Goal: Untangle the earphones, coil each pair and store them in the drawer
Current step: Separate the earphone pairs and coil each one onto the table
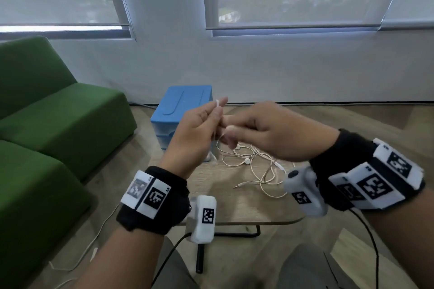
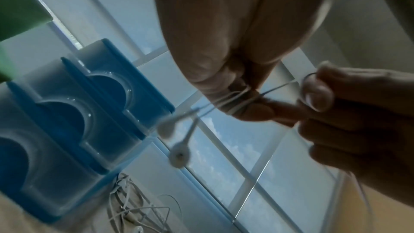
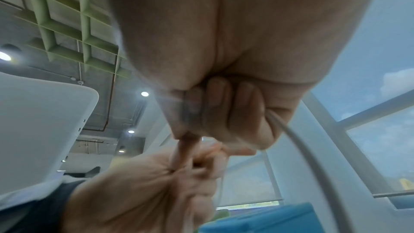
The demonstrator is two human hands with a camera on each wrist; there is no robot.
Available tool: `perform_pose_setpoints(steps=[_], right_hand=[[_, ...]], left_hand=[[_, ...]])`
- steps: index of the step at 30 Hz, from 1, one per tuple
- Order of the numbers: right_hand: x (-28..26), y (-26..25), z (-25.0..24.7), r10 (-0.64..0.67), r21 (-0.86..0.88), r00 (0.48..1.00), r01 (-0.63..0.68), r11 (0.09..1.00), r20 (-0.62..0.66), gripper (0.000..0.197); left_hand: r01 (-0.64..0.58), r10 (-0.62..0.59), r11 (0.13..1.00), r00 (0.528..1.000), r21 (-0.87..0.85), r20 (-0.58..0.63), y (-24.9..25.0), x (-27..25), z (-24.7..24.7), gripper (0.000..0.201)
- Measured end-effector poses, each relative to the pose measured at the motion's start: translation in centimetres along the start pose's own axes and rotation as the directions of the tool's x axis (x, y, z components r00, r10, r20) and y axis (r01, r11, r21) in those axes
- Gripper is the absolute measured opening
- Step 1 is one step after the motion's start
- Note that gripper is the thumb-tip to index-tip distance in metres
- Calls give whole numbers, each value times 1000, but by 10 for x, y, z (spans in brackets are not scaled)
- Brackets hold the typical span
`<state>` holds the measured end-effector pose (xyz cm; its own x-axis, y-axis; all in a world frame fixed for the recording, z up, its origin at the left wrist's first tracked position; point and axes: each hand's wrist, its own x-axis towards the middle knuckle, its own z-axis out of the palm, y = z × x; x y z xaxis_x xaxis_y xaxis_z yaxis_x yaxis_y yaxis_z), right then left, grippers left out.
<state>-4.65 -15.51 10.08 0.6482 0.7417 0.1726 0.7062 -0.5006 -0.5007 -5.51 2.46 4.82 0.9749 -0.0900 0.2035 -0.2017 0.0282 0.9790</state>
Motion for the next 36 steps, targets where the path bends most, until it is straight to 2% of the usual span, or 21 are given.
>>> perform_pose_setpoints(steps=[3,5,7,10,12,13,15,18,21,24,26,28,30,32,34,36], right_hand=[[11,21,-20,-12,-61,979,0,998,-204,25],[17,34,-29,17,-48,955,-33,998,-296,26],[21,46,-28,53,19,950,-50,999,-308,29],[21,57,-5,125,109,976,-106,988,-180,33],[16,59,18,156,35,987,-155,987,-45,35],[13,57,28,160,-16,987,-160,987,17,35],[8,47,40,131,-12,985,-130,991,110,35],[6,26,35,108,-3,977,-109,994,182,35],[7,12,16,99,-99,976,-80,992,197,33],[7,7,-6,50,-73,987,-39,997,155,32],[8,10,-21,3,-60,999,0,998,47,31],[10,19,-31,-32,-64,995,26,998,-93,33],[11,31,-34,-32,-52,979,22,998,-200,32],[12,42,-28,-4,23,968,10,1000,-249,33],[12,49,-13,51,132,970,-20,991,-238,33],[11,52,6,85,211,978,-44,977,-190,33]], left_hand=[[-49,43,996,996,76,75,2,-6,3,38],[-17,16,1000,996,7,86,5,-9,4,43],[9,3,994,994,-111,110,8,-10,4,47],[-4,29,976,993,-217,111,15,-10,1,40],[-18,38,970,996,-241,79,20,-10,-2,36],[-16,32,966,998,-256,61,21,-10,-3,35],[7,1,951,1000,-309,24,22,-11,-2,33],[9,-35,936,997,-351,-67,16,-12,2,35],[-38,15,974,994,-224,-107,11,-11,8,41],[-85,90,992,995,95,-52,10,-6,7,34],[-109,105,956,994,273,27,12,-6,3,28],[-121,97,948,991,293,97,17,-9,1,34],[-86,59,971,990,222,127,24,-11,-1,39],[-58,41,993,985,103,165,31,-12,-4,38],[-43,47,999,984,-30,174,37,-13,-5,37],[-54,76,982,990,-180,116,42,-13,-7,34]])
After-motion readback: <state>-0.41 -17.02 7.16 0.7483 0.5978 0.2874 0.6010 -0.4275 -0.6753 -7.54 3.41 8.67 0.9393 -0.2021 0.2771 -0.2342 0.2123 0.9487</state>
